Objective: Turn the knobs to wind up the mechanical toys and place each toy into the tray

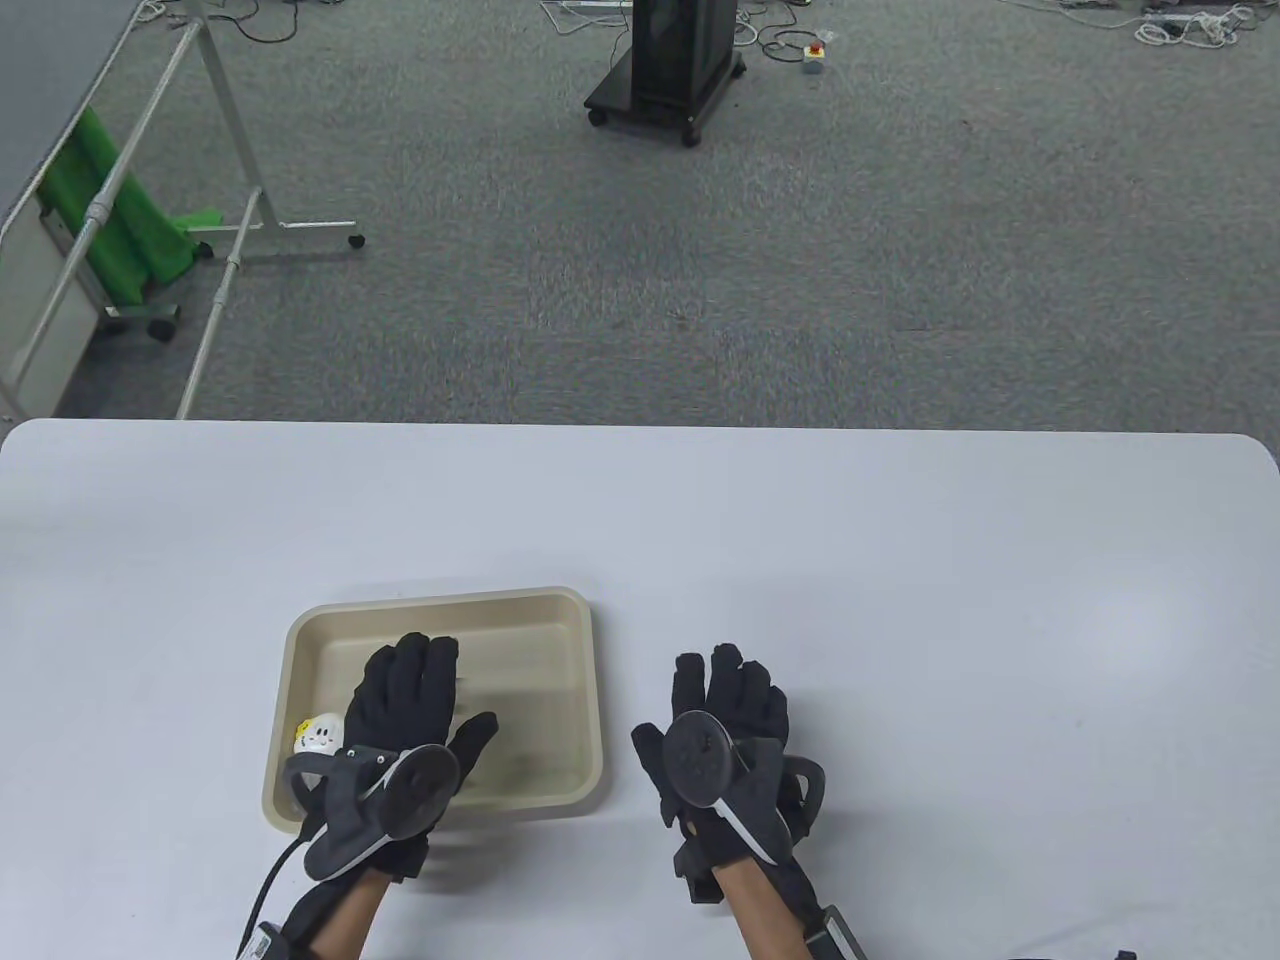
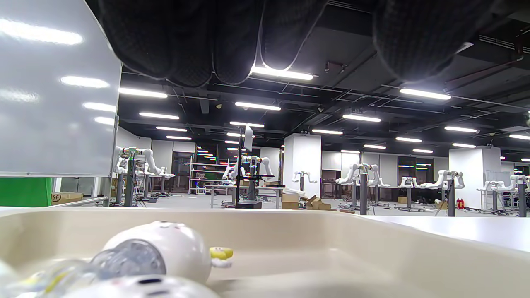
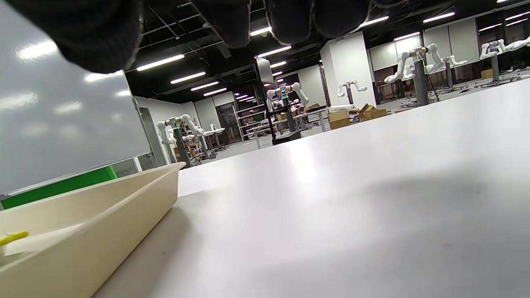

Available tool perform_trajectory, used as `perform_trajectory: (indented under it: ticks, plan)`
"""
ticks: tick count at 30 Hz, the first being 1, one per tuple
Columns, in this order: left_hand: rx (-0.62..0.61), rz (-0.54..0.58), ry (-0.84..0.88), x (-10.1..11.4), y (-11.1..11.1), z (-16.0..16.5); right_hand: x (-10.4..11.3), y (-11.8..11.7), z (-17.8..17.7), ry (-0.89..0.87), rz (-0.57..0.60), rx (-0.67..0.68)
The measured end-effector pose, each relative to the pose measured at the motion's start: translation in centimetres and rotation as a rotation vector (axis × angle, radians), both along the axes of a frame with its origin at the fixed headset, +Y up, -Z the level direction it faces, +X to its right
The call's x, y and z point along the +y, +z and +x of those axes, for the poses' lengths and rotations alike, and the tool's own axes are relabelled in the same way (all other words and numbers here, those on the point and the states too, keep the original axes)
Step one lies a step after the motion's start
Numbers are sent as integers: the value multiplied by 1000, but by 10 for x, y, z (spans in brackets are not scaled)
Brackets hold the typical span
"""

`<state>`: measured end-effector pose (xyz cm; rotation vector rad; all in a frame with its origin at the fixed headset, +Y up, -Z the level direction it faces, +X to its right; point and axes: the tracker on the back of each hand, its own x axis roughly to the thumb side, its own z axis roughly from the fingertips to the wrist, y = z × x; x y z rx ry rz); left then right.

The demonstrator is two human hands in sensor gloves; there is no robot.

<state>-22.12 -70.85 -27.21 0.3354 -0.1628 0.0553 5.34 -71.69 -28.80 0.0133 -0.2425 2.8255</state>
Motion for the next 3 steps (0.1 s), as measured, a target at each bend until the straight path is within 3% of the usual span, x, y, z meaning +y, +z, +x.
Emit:
perform_trajectory:
  ticks: [3]
  plan:
    - [5, -3, -8, 1, 0, 0, -1, -1, 0, -7, -5, 6]
